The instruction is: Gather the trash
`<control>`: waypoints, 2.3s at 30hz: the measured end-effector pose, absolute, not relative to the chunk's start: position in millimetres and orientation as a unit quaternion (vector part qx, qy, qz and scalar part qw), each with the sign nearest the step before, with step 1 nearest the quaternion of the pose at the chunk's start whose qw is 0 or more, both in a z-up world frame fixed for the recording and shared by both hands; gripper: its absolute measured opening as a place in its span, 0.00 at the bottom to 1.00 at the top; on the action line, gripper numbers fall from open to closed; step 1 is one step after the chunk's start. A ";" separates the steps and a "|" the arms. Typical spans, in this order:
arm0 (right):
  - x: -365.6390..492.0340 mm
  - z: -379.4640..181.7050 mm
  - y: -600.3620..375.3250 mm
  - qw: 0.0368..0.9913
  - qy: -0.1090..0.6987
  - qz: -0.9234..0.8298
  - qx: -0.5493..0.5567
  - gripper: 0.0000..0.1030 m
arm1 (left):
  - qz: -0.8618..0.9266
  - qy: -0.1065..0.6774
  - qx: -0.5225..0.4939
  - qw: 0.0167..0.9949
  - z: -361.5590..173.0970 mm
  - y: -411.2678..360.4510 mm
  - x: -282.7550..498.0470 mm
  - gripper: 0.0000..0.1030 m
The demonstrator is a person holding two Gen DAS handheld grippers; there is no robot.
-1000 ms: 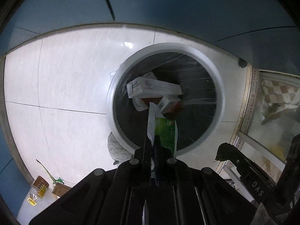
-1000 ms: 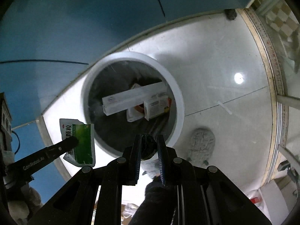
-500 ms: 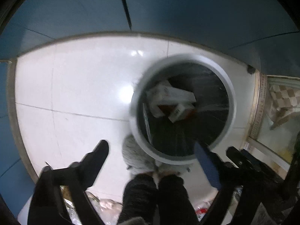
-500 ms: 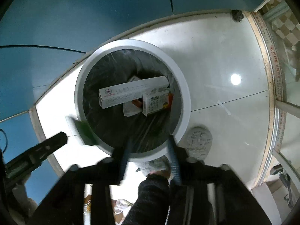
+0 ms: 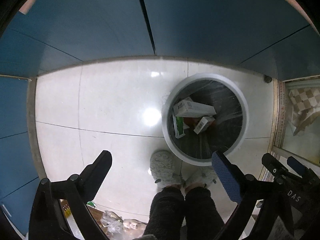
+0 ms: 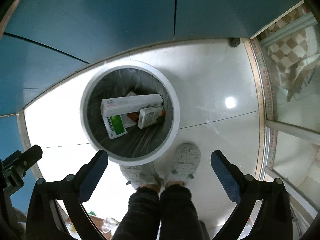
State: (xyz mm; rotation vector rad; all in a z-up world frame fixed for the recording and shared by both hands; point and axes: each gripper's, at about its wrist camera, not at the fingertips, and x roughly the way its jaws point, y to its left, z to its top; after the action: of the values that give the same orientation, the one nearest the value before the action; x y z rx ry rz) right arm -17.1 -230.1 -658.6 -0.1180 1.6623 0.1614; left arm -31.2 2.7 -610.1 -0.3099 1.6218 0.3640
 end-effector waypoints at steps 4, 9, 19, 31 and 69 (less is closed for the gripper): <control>-20.9 -615.8 -227.5 0.679 0.729 0.077 -0.052 1.00 | 0.162 0.707 -0.128 0.677 -565.0 0.7 -36.6 0.99; -29.5 -543.8 -228.0 0.693 0.714 0.083 -0.049 1.00 | 0.150 0.701 -0.122 0.686 -507.7 -9.8 -44.3 0.99; -55.9 -376.7 -246.5 0.725 0.682 0.088 -0.030 1.00 | 0.120 0.681 -0.121 0.712 -388.4 -31.4 -71.0 0.99; -80.9 -212.5 -243.8 0.759 0.641 0.117 0.001 1.00 | 0.124 0.616 -0.106 0.771 -250.2 -21.6 -72.1 0.99; 562.0 -261.6 -62.5 0.756 0.615 0.197 0.107 0.80 | 0.262 0.574 -0.196 0.751 -269.2 106.1 358.6 0.04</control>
State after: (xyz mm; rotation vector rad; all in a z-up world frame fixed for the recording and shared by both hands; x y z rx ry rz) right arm 562.0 -62.5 -261.6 0.2336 1.3420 0.4305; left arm 358.6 106.1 -269.2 -0.4290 1.2542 0.5718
